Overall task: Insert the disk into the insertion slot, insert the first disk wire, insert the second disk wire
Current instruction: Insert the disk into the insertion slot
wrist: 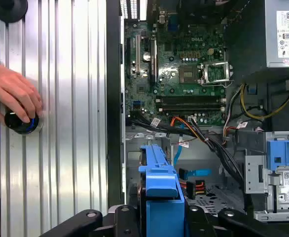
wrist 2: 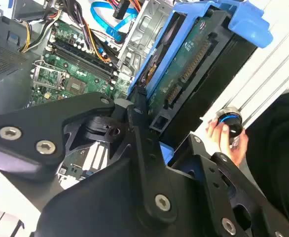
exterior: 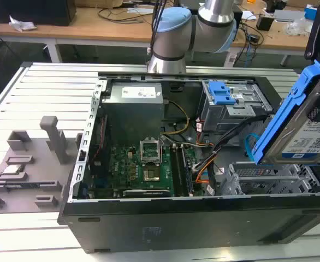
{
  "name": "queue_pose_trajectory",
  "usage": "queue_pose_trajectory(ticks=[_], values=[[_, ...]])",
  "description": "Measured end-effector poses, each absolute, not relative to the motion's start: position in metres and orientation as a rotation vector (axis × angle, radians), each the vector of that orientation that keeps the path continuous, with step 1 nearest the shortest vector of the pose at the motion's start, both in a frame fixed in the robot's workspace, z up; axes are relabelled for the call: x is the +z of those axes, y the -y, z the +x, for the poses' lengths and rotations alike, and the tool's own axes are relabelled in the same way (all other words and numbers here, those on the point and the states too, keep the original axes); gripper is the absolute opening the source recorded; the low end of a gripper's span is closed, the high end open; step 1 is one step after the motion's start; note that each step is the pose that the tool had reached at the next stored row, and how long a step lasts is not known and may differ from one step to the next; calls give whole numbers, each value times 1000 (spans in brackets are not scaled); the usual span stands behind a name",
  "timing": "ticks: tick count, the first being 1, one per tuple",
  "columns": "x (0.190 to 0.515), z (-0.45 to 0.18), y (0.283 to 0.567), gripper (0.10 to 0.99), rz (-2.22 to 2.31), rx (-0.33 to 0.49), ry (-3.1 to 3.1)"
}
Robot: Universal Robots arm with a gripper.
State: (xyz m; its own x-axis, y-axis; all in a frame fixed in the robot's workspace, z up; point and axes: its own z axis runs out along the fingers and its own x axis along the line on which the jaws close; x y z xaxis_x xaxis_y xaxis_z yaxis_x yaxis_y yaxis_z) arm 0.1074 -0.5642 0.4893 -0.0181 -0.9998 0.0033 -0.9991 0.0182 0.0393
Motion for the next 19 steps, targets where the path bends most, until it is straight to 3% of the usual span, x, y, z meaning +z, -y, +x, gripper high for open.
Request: queue_pose_trajectory(ticks=[19], values=[[465,106,556,365,2180,-40,2220]])
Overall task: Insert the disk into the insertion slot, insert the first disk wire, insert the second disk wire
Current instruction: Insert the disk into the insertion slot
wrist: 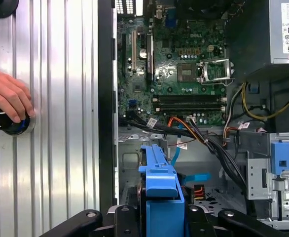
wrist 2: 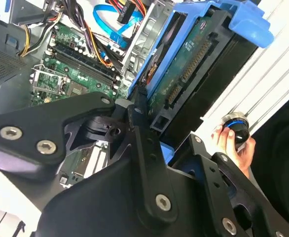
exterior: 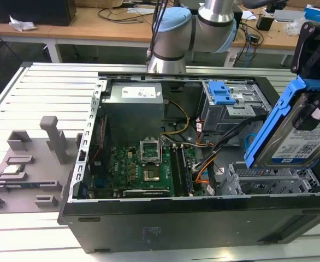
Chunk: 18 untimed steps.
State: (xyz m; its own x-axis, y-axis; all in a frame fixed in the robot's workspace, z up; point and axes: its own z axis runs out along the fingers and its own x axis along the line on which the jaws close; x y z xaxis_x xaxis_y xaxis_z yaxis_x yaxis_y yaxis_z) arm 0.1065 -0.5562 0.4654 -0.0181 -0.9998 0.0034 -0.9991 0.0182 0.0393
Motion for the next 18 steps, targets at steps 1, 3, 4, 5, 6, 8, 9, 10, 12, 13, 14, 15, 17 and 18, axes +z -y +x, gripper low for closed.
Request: queue_pose_trajectory(ticks=[1,3,4,5,6,8,9,10,12,13,14,15,17,18], values=[[461,107,556,365,2180,-40,2220],[457,107,556,365,2180,-40,2220],[454,107,556,365,2180,-40,2220],[451,107,555,365,2180,-40,2220],[449,106,554,365,2180,-40,2220],[446,106,550,365,2180,-40,2220],[445,105,549,365,2180,-40,2220],[444,105,548,365,2180,-40,2220],[440,105,546,365,2181,-40,2220],[439,105,546,365,2181,-40,2219],[438,105,546,365,2182,-40,2218],[436,105,546,365,2183,-40,2217],[431,105,546,365,2185,-40,2215],[429,105,546,365,2185,-40,2215]])
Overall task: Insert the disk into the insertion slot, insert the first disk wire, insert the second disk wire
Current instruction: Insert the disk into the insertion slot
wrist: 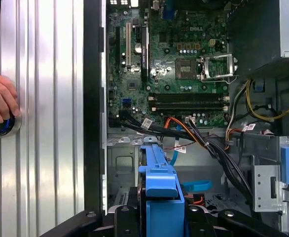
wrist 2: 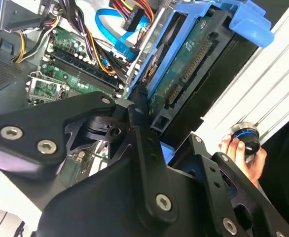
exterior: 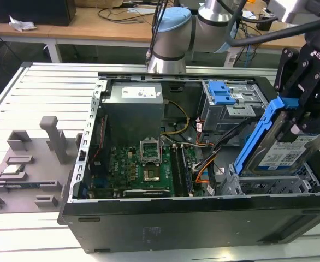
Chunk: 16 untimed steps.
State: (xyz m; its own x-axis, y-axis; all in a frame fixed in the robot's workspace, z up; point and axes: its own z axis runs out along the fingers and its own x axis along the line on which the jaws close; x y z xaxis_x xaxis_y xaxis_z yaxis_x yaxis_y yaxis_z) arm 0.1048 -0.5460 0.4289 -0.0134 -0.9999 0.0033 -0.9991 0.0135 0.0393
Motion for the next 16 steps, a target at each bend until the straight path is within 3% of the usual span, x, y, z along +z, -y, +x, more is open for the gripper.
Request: queue_pose_trajectory(ticks=[16], values=[[392,105,546,365,2188,-40,2211]])
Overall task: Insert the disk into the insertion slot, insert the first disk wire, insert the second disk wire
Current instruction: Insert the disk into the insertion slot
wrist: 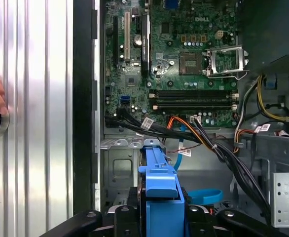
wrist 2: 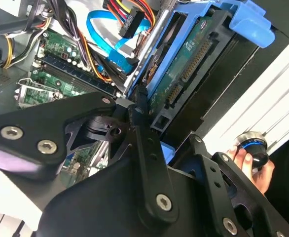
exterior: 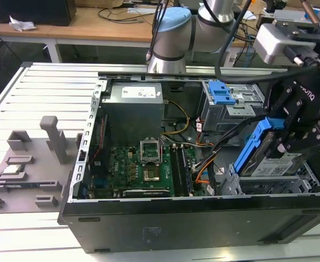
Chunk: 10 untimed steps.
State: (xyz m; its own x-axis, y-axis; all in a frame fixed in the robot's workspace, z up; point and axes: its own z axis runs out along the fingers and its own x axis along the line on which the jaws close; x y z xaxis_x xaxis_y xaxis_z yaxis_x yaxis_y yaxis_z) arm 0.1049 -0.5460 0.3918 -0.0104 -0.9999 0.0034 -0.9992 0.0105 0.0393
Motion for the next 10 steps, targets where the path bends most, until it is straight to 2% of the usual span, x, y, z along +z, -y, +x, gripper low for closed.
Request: queue_pose_trajectory(ticks=[9,10], values=[[382,105,546,376,2189,-38,2210],[382,105,546,439,2189,-38,2210]])
